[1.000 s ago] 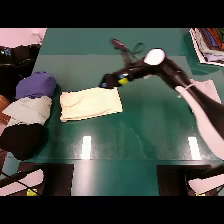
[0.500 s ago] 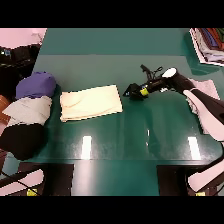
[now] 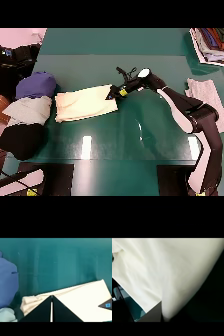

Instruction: Fold the shirts.

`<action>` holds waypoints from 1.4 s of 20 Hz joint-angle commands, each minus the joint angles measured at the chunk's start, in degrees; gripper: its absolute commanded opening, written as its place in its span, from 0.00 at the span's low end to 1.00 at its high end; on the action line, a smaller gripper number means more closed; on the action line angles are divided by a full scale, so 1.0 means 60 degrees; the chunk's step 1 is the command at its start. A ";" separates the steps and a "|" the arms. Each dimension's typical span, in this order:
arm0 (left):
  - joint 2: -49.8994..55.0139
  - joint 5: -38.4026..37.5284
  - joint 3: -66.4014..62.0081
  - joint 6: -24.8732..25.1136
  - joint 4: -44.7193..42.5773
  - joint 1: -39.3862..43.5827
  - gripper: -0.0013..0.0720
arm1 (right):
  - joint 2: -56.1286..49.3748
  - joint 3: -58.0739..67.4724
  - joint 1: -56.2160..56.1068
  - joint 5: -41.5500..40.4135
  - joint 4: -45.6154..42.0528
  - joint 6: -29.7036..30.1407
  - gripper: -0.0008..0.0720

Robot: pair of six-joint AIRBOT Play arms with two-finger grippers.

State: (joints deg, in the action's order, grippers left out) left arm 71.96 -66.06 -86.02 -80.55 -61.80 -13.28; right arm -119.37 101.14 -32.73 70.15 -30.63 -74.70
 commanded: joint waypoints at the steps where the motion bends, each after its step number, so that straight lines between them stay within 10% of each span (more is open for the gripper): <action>1: 0.0007 -0.0186 0.0004 -0.0004 0.0350 -0.0004 0.05 | -0.0018 0.0707 0.0095 -0.0331 0.0066 0.0219 0.03; 18: -0.0018 0.1129 0.0004 -0.0011 0.0393 0.3606 0.05 | 0.6339 -0.3275 0.9417 -0.2561 -0.3217 -0.1410 0.03; 28: -0.0011 0.1213 0.0004 -0.0076 0.0408 0.3606 0.05 | 0.6546 -0.1326 1.0091 -0.1260 -0.3162 -0.1366 0.03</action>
State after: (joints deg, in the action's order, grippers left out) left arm 71.88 -59.00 -86.02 -80.93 -59.33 8.25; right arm -80.38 88.25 27.44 57.87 -49.39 -82.87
